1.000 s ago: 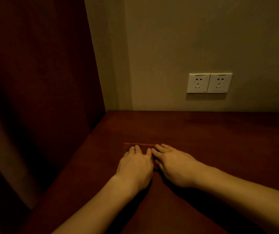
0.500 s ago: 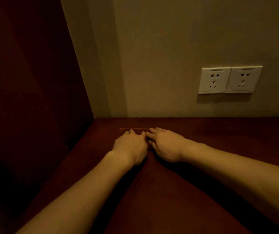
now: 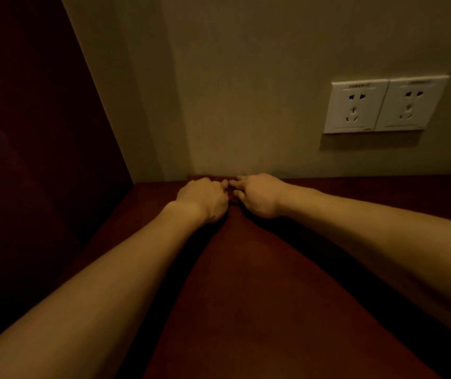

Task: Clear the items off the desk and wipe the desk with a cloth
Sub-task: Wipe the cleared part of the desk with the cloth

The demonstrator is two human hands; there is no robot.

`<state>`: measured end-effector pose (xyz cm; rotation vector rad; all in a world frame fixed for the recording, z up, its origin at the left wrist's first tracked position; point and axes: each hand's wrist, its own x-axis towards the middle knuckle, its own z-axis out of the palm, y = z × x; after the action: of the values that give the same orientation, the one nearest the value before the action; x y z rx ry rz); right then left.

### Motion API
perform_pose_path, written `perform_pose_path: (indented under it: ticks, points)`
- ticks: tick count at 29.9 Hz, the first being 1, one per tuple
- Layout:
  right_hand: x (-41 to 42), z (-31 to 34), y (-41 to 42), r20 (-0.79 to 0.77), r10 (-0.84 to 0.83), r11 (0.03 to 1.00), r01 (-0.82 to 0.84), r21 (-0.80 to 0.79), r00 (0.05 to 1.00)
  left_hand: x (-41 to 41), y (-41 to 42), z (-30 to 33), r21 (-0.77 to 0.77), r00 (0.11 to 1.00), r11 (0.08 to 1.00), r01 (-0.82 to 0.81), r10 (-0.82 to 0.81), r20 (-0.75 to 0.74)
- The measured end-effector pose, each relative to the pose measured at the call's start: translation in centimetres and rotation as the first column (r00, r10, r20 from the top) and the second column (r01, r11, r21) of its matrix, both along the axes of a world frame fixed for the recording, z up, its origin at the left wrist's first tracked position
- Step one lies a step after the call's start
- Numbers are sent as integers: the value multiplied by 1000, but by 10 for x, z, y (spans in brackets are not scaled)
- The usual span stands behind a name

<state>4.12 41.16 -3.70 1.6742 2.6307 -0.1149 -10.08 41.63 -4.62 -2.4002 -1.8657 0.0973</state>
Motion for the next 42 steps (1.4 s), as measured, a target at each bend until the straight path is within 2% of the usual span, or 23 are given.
perform_pose_path:
  ticks: [5,13,18,25,36,42]
  points:
    - [13,5,-44,41,3,1000,-3,-11,999,16,-45,3,24,1000,999,30,-30,-9]
    - [52,12,-152,13,-25,999,26,-41,1000,61,-155,12,75,994,994,85,-79,-74]
    - [73,7,-182,-22,-22,999,21,-43,1000,81,-188,16,64,990,992,109,-103,-95]
    - [82,7,-143,-24,-60,997,59,-45,998,87,-148,14,17,995,995,99,-100,8]
    - [112,3,-45,-79,-102,995,102,-6,992,119,-58,16,86,997,993,80,-79,-8]
    - [116,1,-24,-84,-96,995,98,20,992,123,-24,6,103,994,989,107,-109,5]
